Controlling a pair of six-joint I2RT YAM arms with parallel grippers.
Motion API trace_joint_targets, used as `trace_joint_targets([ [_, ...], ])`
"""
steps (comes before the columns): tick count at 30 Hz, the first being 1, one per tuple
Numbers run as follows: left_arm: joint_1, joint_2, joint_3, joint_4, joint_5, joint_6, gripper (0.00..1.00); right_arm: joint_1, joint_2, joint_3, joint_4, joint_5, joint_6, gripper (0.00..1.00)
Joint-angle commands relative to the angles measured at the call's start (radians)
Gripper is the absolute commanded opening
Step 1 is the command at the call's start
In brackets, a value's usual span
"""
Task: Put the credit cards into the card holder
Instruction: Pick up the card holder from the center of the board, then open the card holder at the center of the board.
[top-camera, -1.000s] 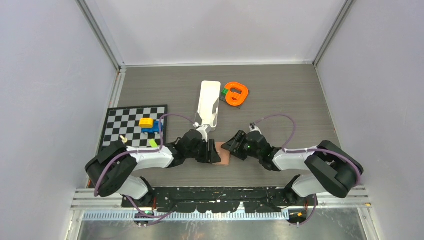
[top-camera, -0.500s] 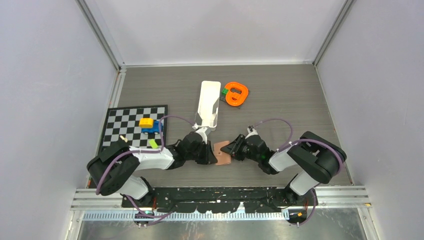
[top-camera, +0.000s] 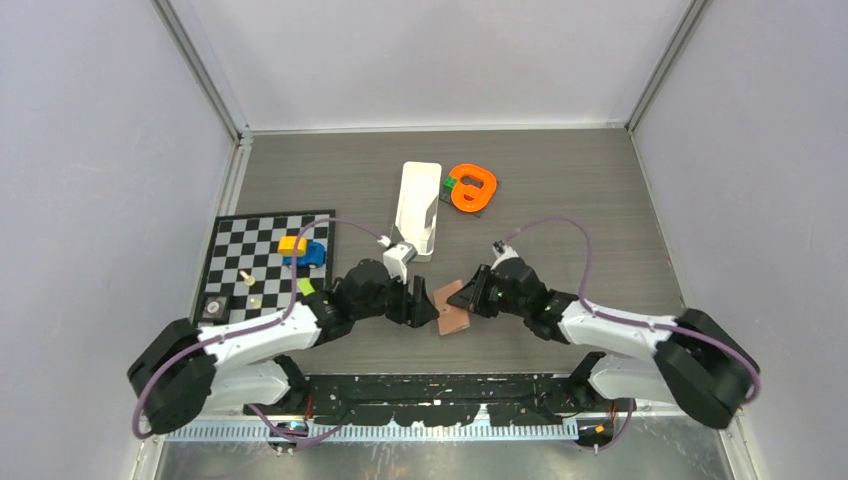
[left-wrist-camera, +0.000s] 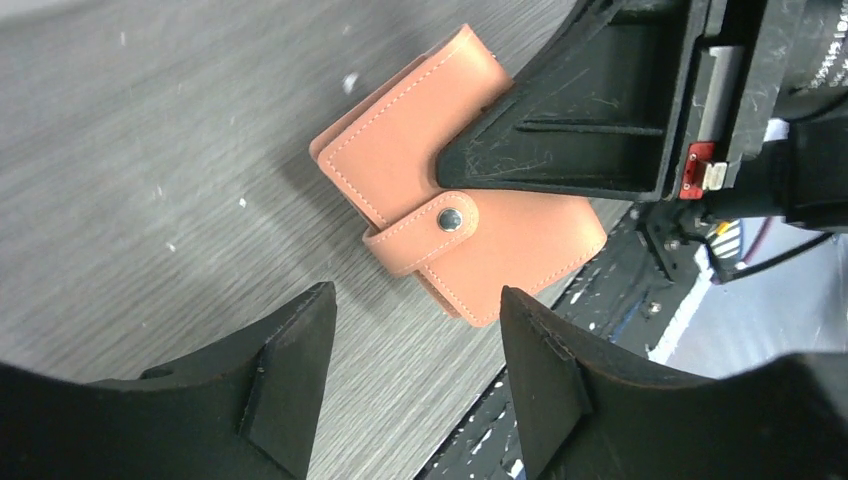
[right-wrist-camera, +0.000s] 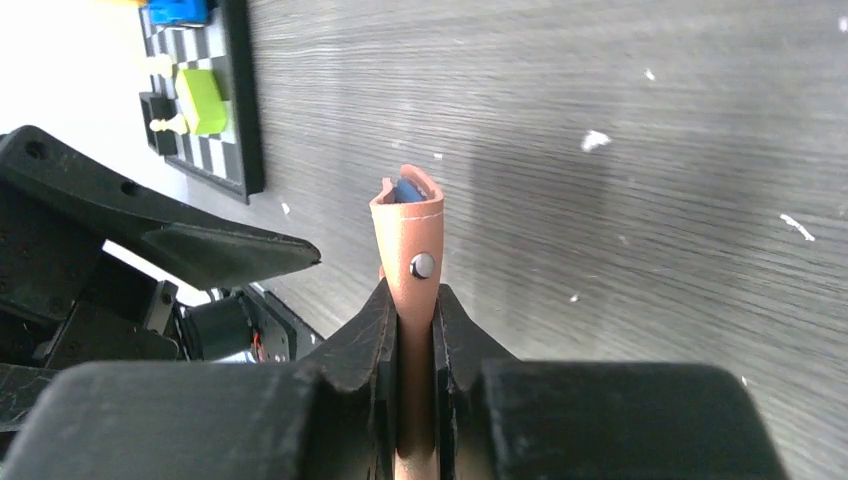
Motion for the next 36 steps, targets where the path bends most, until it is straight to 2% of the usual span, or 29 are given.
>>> trace_joint_targets([
  [1, -0.011, -0.137, 0.080, -0.105, 0.035, 0.168, 0.62, -0.003, -0.173, 0.166, -0.455, -0.011, -0.230, 0.00],
  [6, -0.035, -0.242, 0.156, -0.160, 0.183, 0.210, 0.62, -0.010, -0.259, 0.283, -0.670, -0.151, -0.302, 0.00],
  [10, -0.088, -0.284, 0.204, -0.219, 0.217, 0.223, 0.61, -0.009, -0.294, 0.353, -0.768, -0.221, -0.314, 0.01],
  [13, -0.139, -0.263, 0.223, -0.246, 0.225, 0.227, 0.61, -0.008, -0.301, 0.388, -0.781, -0.305, -0.317, 0.01],
  [18, -0.254, -0.169, 0.305, -0.380, 0.119, 0.288, 0.55, -0.008, -0.312, 0.413, -0.756, -0.384, -0.317, 0.00],
  [20, -0.282, -0.156, 0.316, -0.385, 0.078, 0.298, 0.55, -0.009, -0.315, 0.406, -0.715, -0.419, -0.305, 0.00],
  [24, -0.302, -0.147, 0.310, -0.345, 0.054, 0.289, 0.54, -0.008, -0.317, 0.398, -0.668, -0.463, -0.291, 0.00],
  [31, -0.330, -0.178, 0.302, -0.343, -0.075, 0.331, 0.55, -0.008, -0.319, 0.381, -0.662, -0.485, -0.293, 0.01],
  [36, -0.336, -0.185, 0.301, -0.344, -0.215, 0.350, 0.55, -0.007, -0.319, 0.380, -0.657, -0.490, -0.294, 0.00],
])
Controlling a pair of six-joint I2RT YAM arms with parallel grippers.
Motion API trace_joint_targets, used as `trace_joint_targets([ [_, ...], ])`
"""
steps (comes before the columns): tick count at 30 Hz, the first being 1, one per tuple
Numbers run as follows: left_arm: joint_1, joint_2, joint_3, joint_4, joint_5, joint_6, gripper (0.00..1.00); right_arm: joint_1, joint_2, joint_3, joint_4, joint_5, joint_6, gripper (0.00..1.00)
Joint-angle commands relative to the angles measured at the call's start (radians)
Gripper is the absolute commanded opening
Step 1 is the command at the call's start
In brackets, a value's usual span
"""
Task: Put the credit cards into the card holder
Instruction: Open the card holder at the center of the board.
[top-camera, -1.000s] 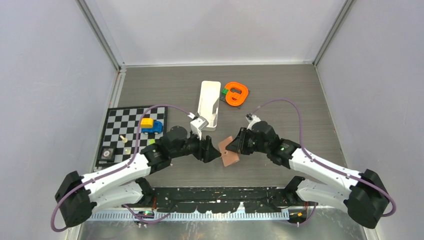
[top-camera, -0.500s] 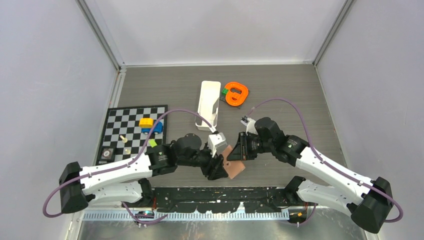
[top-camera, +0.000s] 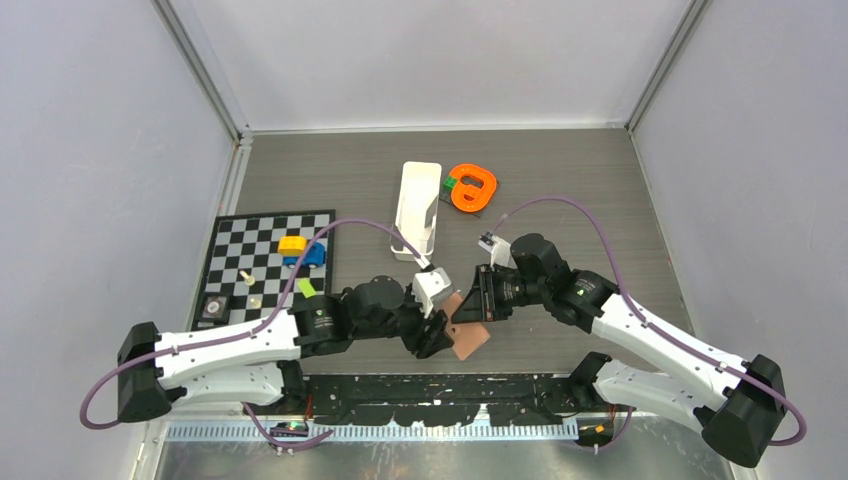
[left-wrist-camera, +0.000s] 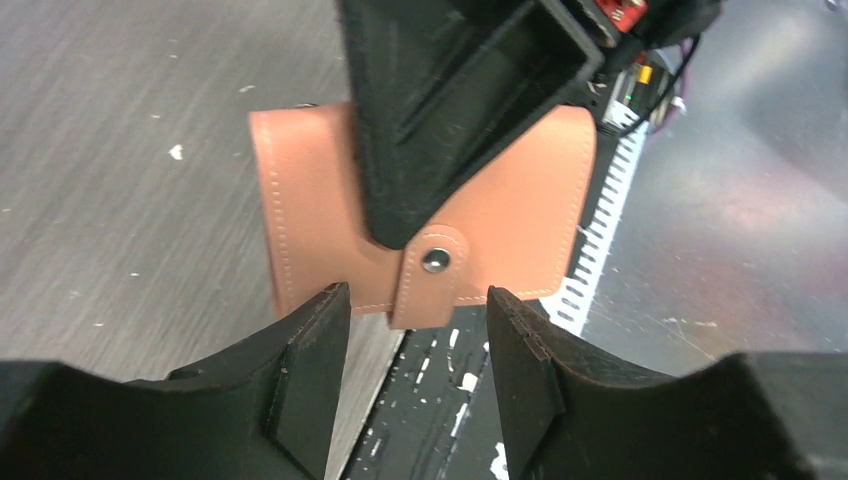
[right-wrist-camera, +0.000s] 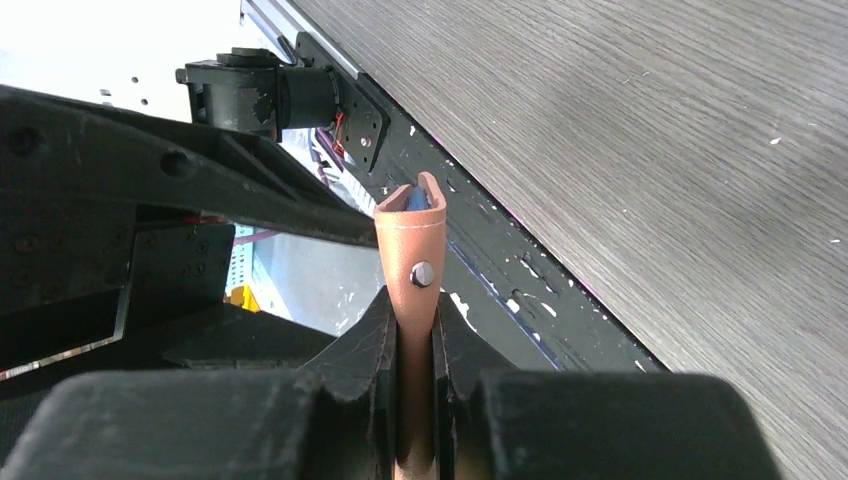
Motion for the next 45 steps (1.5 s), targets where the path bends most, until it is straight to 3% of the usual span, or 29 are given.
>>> trace_joint_targets([
  [1, -0.008, -0.017, 0.028, 0.021, -0.163, 0.042, 0.55, 0.002, -0.023, 0.014, 0.068, -0.077, 0.008, 0.01],
  [15, -0.067, 0.062, 0.013, 0.103, -0.178, 0.032, 0.58, 0.000, 0.004, 0.013, 0.120, -0.071, 0.045, 0.01],
  [22, -0.081, 0.113, 0.014, 0.125, -0.275, 0.033, 0.35, 0.000, 0.006, 0.003, 0.158, -0.082, 0.072, 0.00],
  [26, -0.095, 0.146, 0.016, 0.130, -0.353, 0.006, 0.17, 0.000, 0.002, 0.000, 0.158, -0.061, 0.075, 0.01],
  [33, -0.096, 0.152, -0.014, 0.152, -0.471, -0.084, 0.00, 0.001, 0.020, -0.023, 0.164, 0.020, 0.105, 0.01],
  [40, -0.094, 0.115, -0.055, 0.043, -0.676, -0.259, 0.01, 0.000, 0.005, 0.011, -0.026, 0.340, 0.075, 0.00],
  [42, -0.088, 0.104, -0.060, 0.001, -0.675, -0.310, 0.10, 0.001, -0.003, 0.010, -0.054, 0.399, 0.079, 0.01],
  [45, -0.070, 0.068, -0.067, -0.042, -0.638, -0.369, 0.39, 0.000, -0.027, 0.003, -0.056, 0.424, 0.078, 0.00],
])
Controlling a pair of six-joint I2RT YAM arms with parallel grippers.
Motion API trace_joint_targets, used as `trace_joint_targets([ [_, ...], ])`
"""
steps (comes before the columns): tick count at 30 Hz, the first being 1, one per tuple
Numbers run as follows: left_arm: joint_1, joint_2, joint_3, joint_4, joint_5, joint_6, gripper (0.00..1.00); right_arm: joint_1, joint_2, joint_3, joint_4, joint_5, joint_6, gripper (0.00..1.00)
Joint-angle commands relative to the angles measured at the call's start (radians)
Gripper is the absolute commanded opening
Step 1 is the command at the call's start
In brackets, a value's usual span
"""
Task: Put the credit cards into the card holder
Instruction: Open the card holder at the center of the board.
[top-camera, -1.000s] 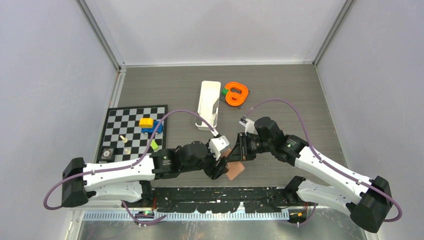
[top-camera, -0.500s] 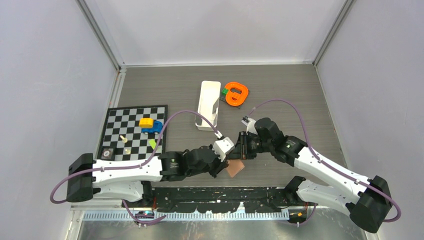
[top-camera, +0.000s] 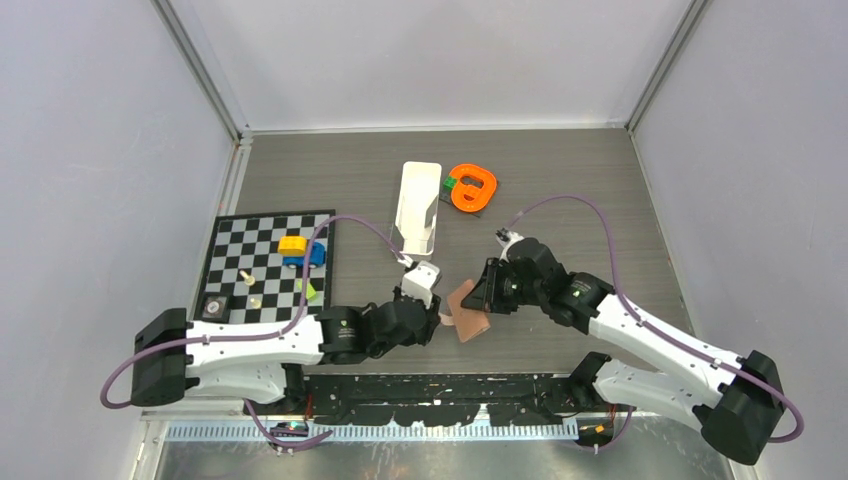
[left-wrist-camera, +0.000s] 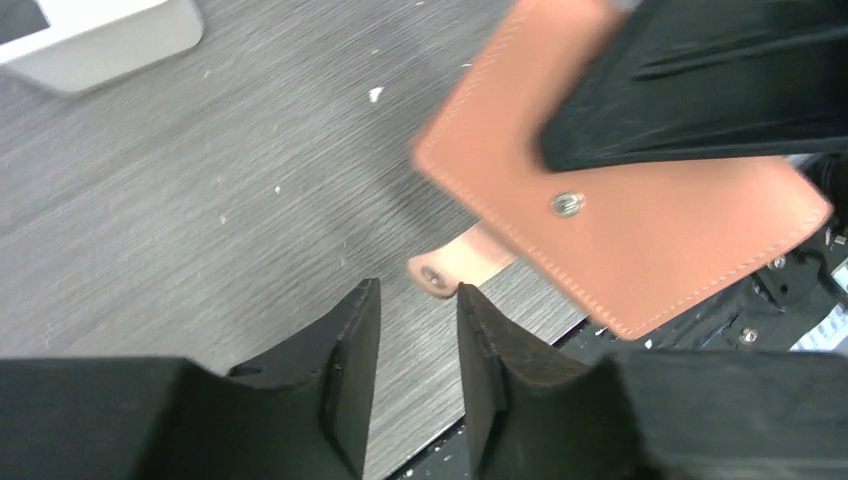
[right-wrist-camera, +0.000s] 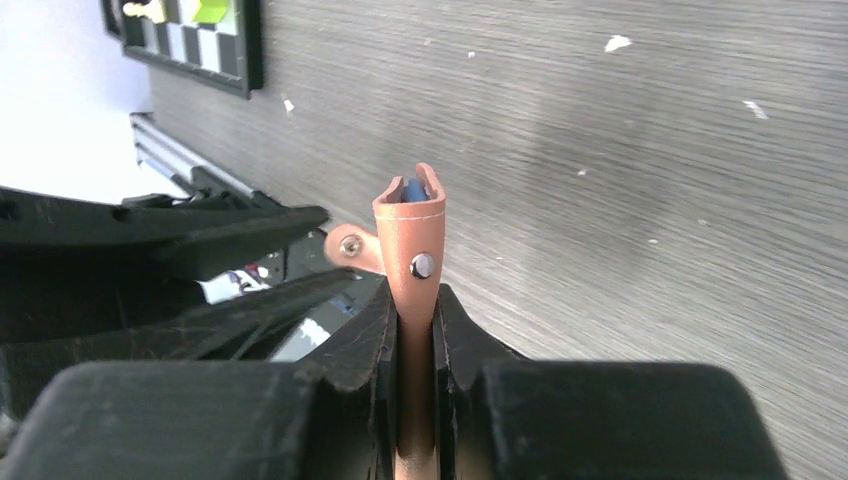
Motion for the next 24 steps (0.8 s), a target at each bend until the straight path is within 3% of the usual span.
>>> trace_joint_targets([
  [1, 0.041, -0.081, -0.015, -0.102, -0.052, -0.131, 0.45, 0.003, -0.067, 0.034, -0.059, 0.125, -0.003, 0.01],
  [5, 0.164, -0.186, -0.044, -0.079, 0.139, -0.178, 0.63, 0.003, -0.148, 0.018, -0.050, 0.138, -0.013, 0.01],
  [9, 0.286, -0.285, -0.106, 0.081, 0.405, -0.235, 0.75, 0.003, -0.222, -0.005, 0.002, 0.089, -0.012, 0.00],
  [15, 0.310, -0.234, -0.060, 0.156, 0.540, -0.261, 0.85, 0.002, -0.245, -0.012, 0.052, 0.038, -0.012, 0.00],
  [21, 0.310, -0.147, -0.050, 0.199, 0.601, -0.296, 0.86, 0.003, -0.264, -0.024, 0.109, 0.001, 0.010, 0.01],
  [24, 0.310, -0.140, -0.061, 0.215, 0.605, -0.301, 0.76, 0.002, -0.276, -0.033, 0.118, 0.003, 0.015, 0.01],
])
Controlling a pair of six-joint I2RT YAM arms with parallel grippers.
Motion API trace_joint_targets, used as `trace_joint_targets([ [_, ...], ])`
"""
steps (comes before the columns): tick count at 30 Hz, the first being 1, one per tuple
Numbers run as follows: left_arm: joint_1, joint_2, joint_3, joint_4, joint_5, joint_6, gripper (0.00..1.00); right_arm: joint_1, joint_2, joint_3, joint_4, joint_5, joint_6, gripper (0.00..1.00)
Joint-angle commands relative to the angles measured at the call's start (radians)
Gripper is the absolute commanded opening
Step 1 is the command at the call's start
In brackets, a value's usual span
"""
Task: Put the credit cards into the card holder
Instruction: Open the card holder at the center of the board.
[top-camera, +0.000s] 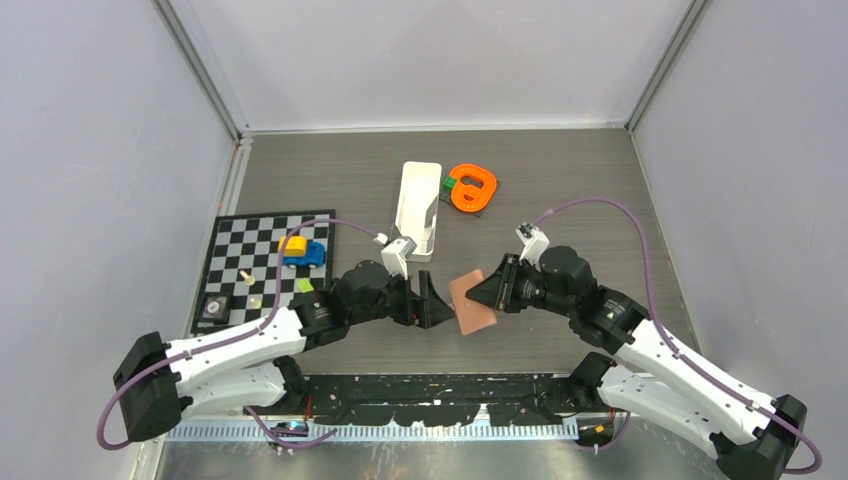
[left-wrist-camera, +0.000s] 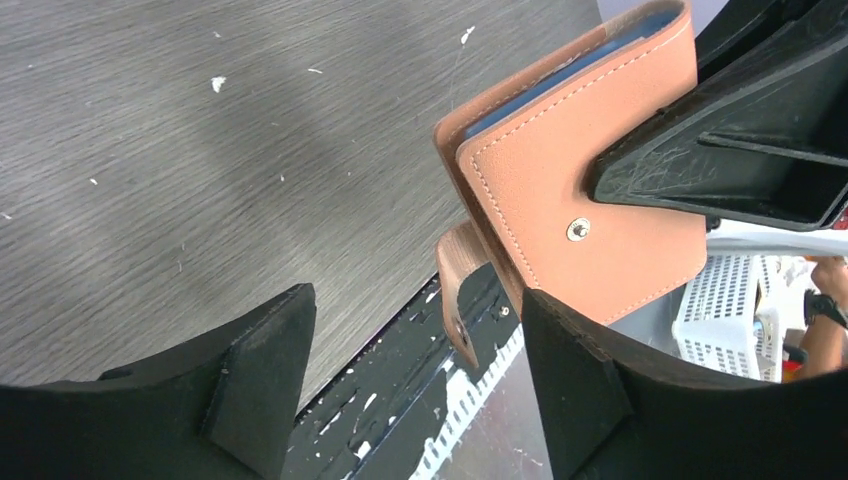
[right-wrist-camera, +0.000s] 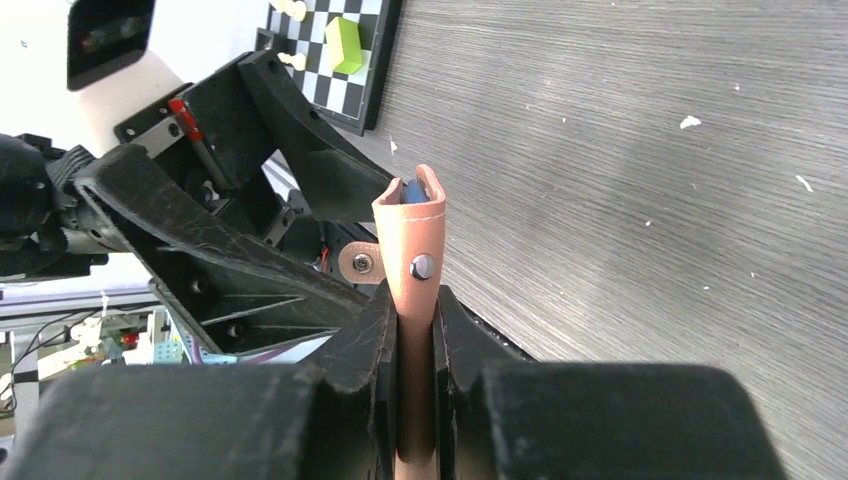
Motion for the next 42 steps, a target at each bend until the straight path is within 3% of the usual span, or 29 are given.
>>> trace_joint_targets([
  [1, 0.004, -0.001, 0.019, 0.097, 0.051, -0.026, 0.69, 0.002, -0.034, -0.011, 0.087, -0.022, 0.015, 0.01],
  [7, 0.010, -0.014, -0.004, 0.111, 0.027, -0.034, 0.38, 0.002, -0.029, -0.027, 0.106, -0.031, 0.025, 0.01],
  [9, 0.013, -0.017, -0.009, 0.110, 0.027, -0.035, 0.21, 0.003, -0.027, -0.034, 0.102, -0.029, 0.022, 0.01],
  [13, 0.019, -0.024, -0.014, 0.094, 0.026, -0.027, 0.01, 0.003, -0.022, -0.075, 0.056, 0.042, 0.028, 0.01],
  [18, 0.022, -0.018, -0.040, 0.050, 0.028, -0.005, 0.00, 0.002, 0.090, -0.135, 0.009, 0.175, 0.037, 0.19],
  [23, 0.026, 0.016, -0.072, 0.067, 0.073, 0.012, 0.00, 0.003, 0.196, -0.180, 0.062, 0.224, 0.022, 0.55],
  [26, 0.030, 0.067, -0.091, 0.091, 0.096, 0.015, 0.00, 0.005, 0.242, -0.203, 0.110, 0.217, 0.018, 0.65],
  [35, 0.040, 0.166, -0.098, 0.094, 0.104, 0.021, 0.00, 0.062, 0.272, -0.229, 0.231, 0.172, 0.059, 0.72],
  [42, 0.046, 0.049, -0.119, -0.073, -0.013, 0.017, 0.00, 0.090, 0.316, -0.232, 0.306, 0.130, 0.102, 0.61],
])
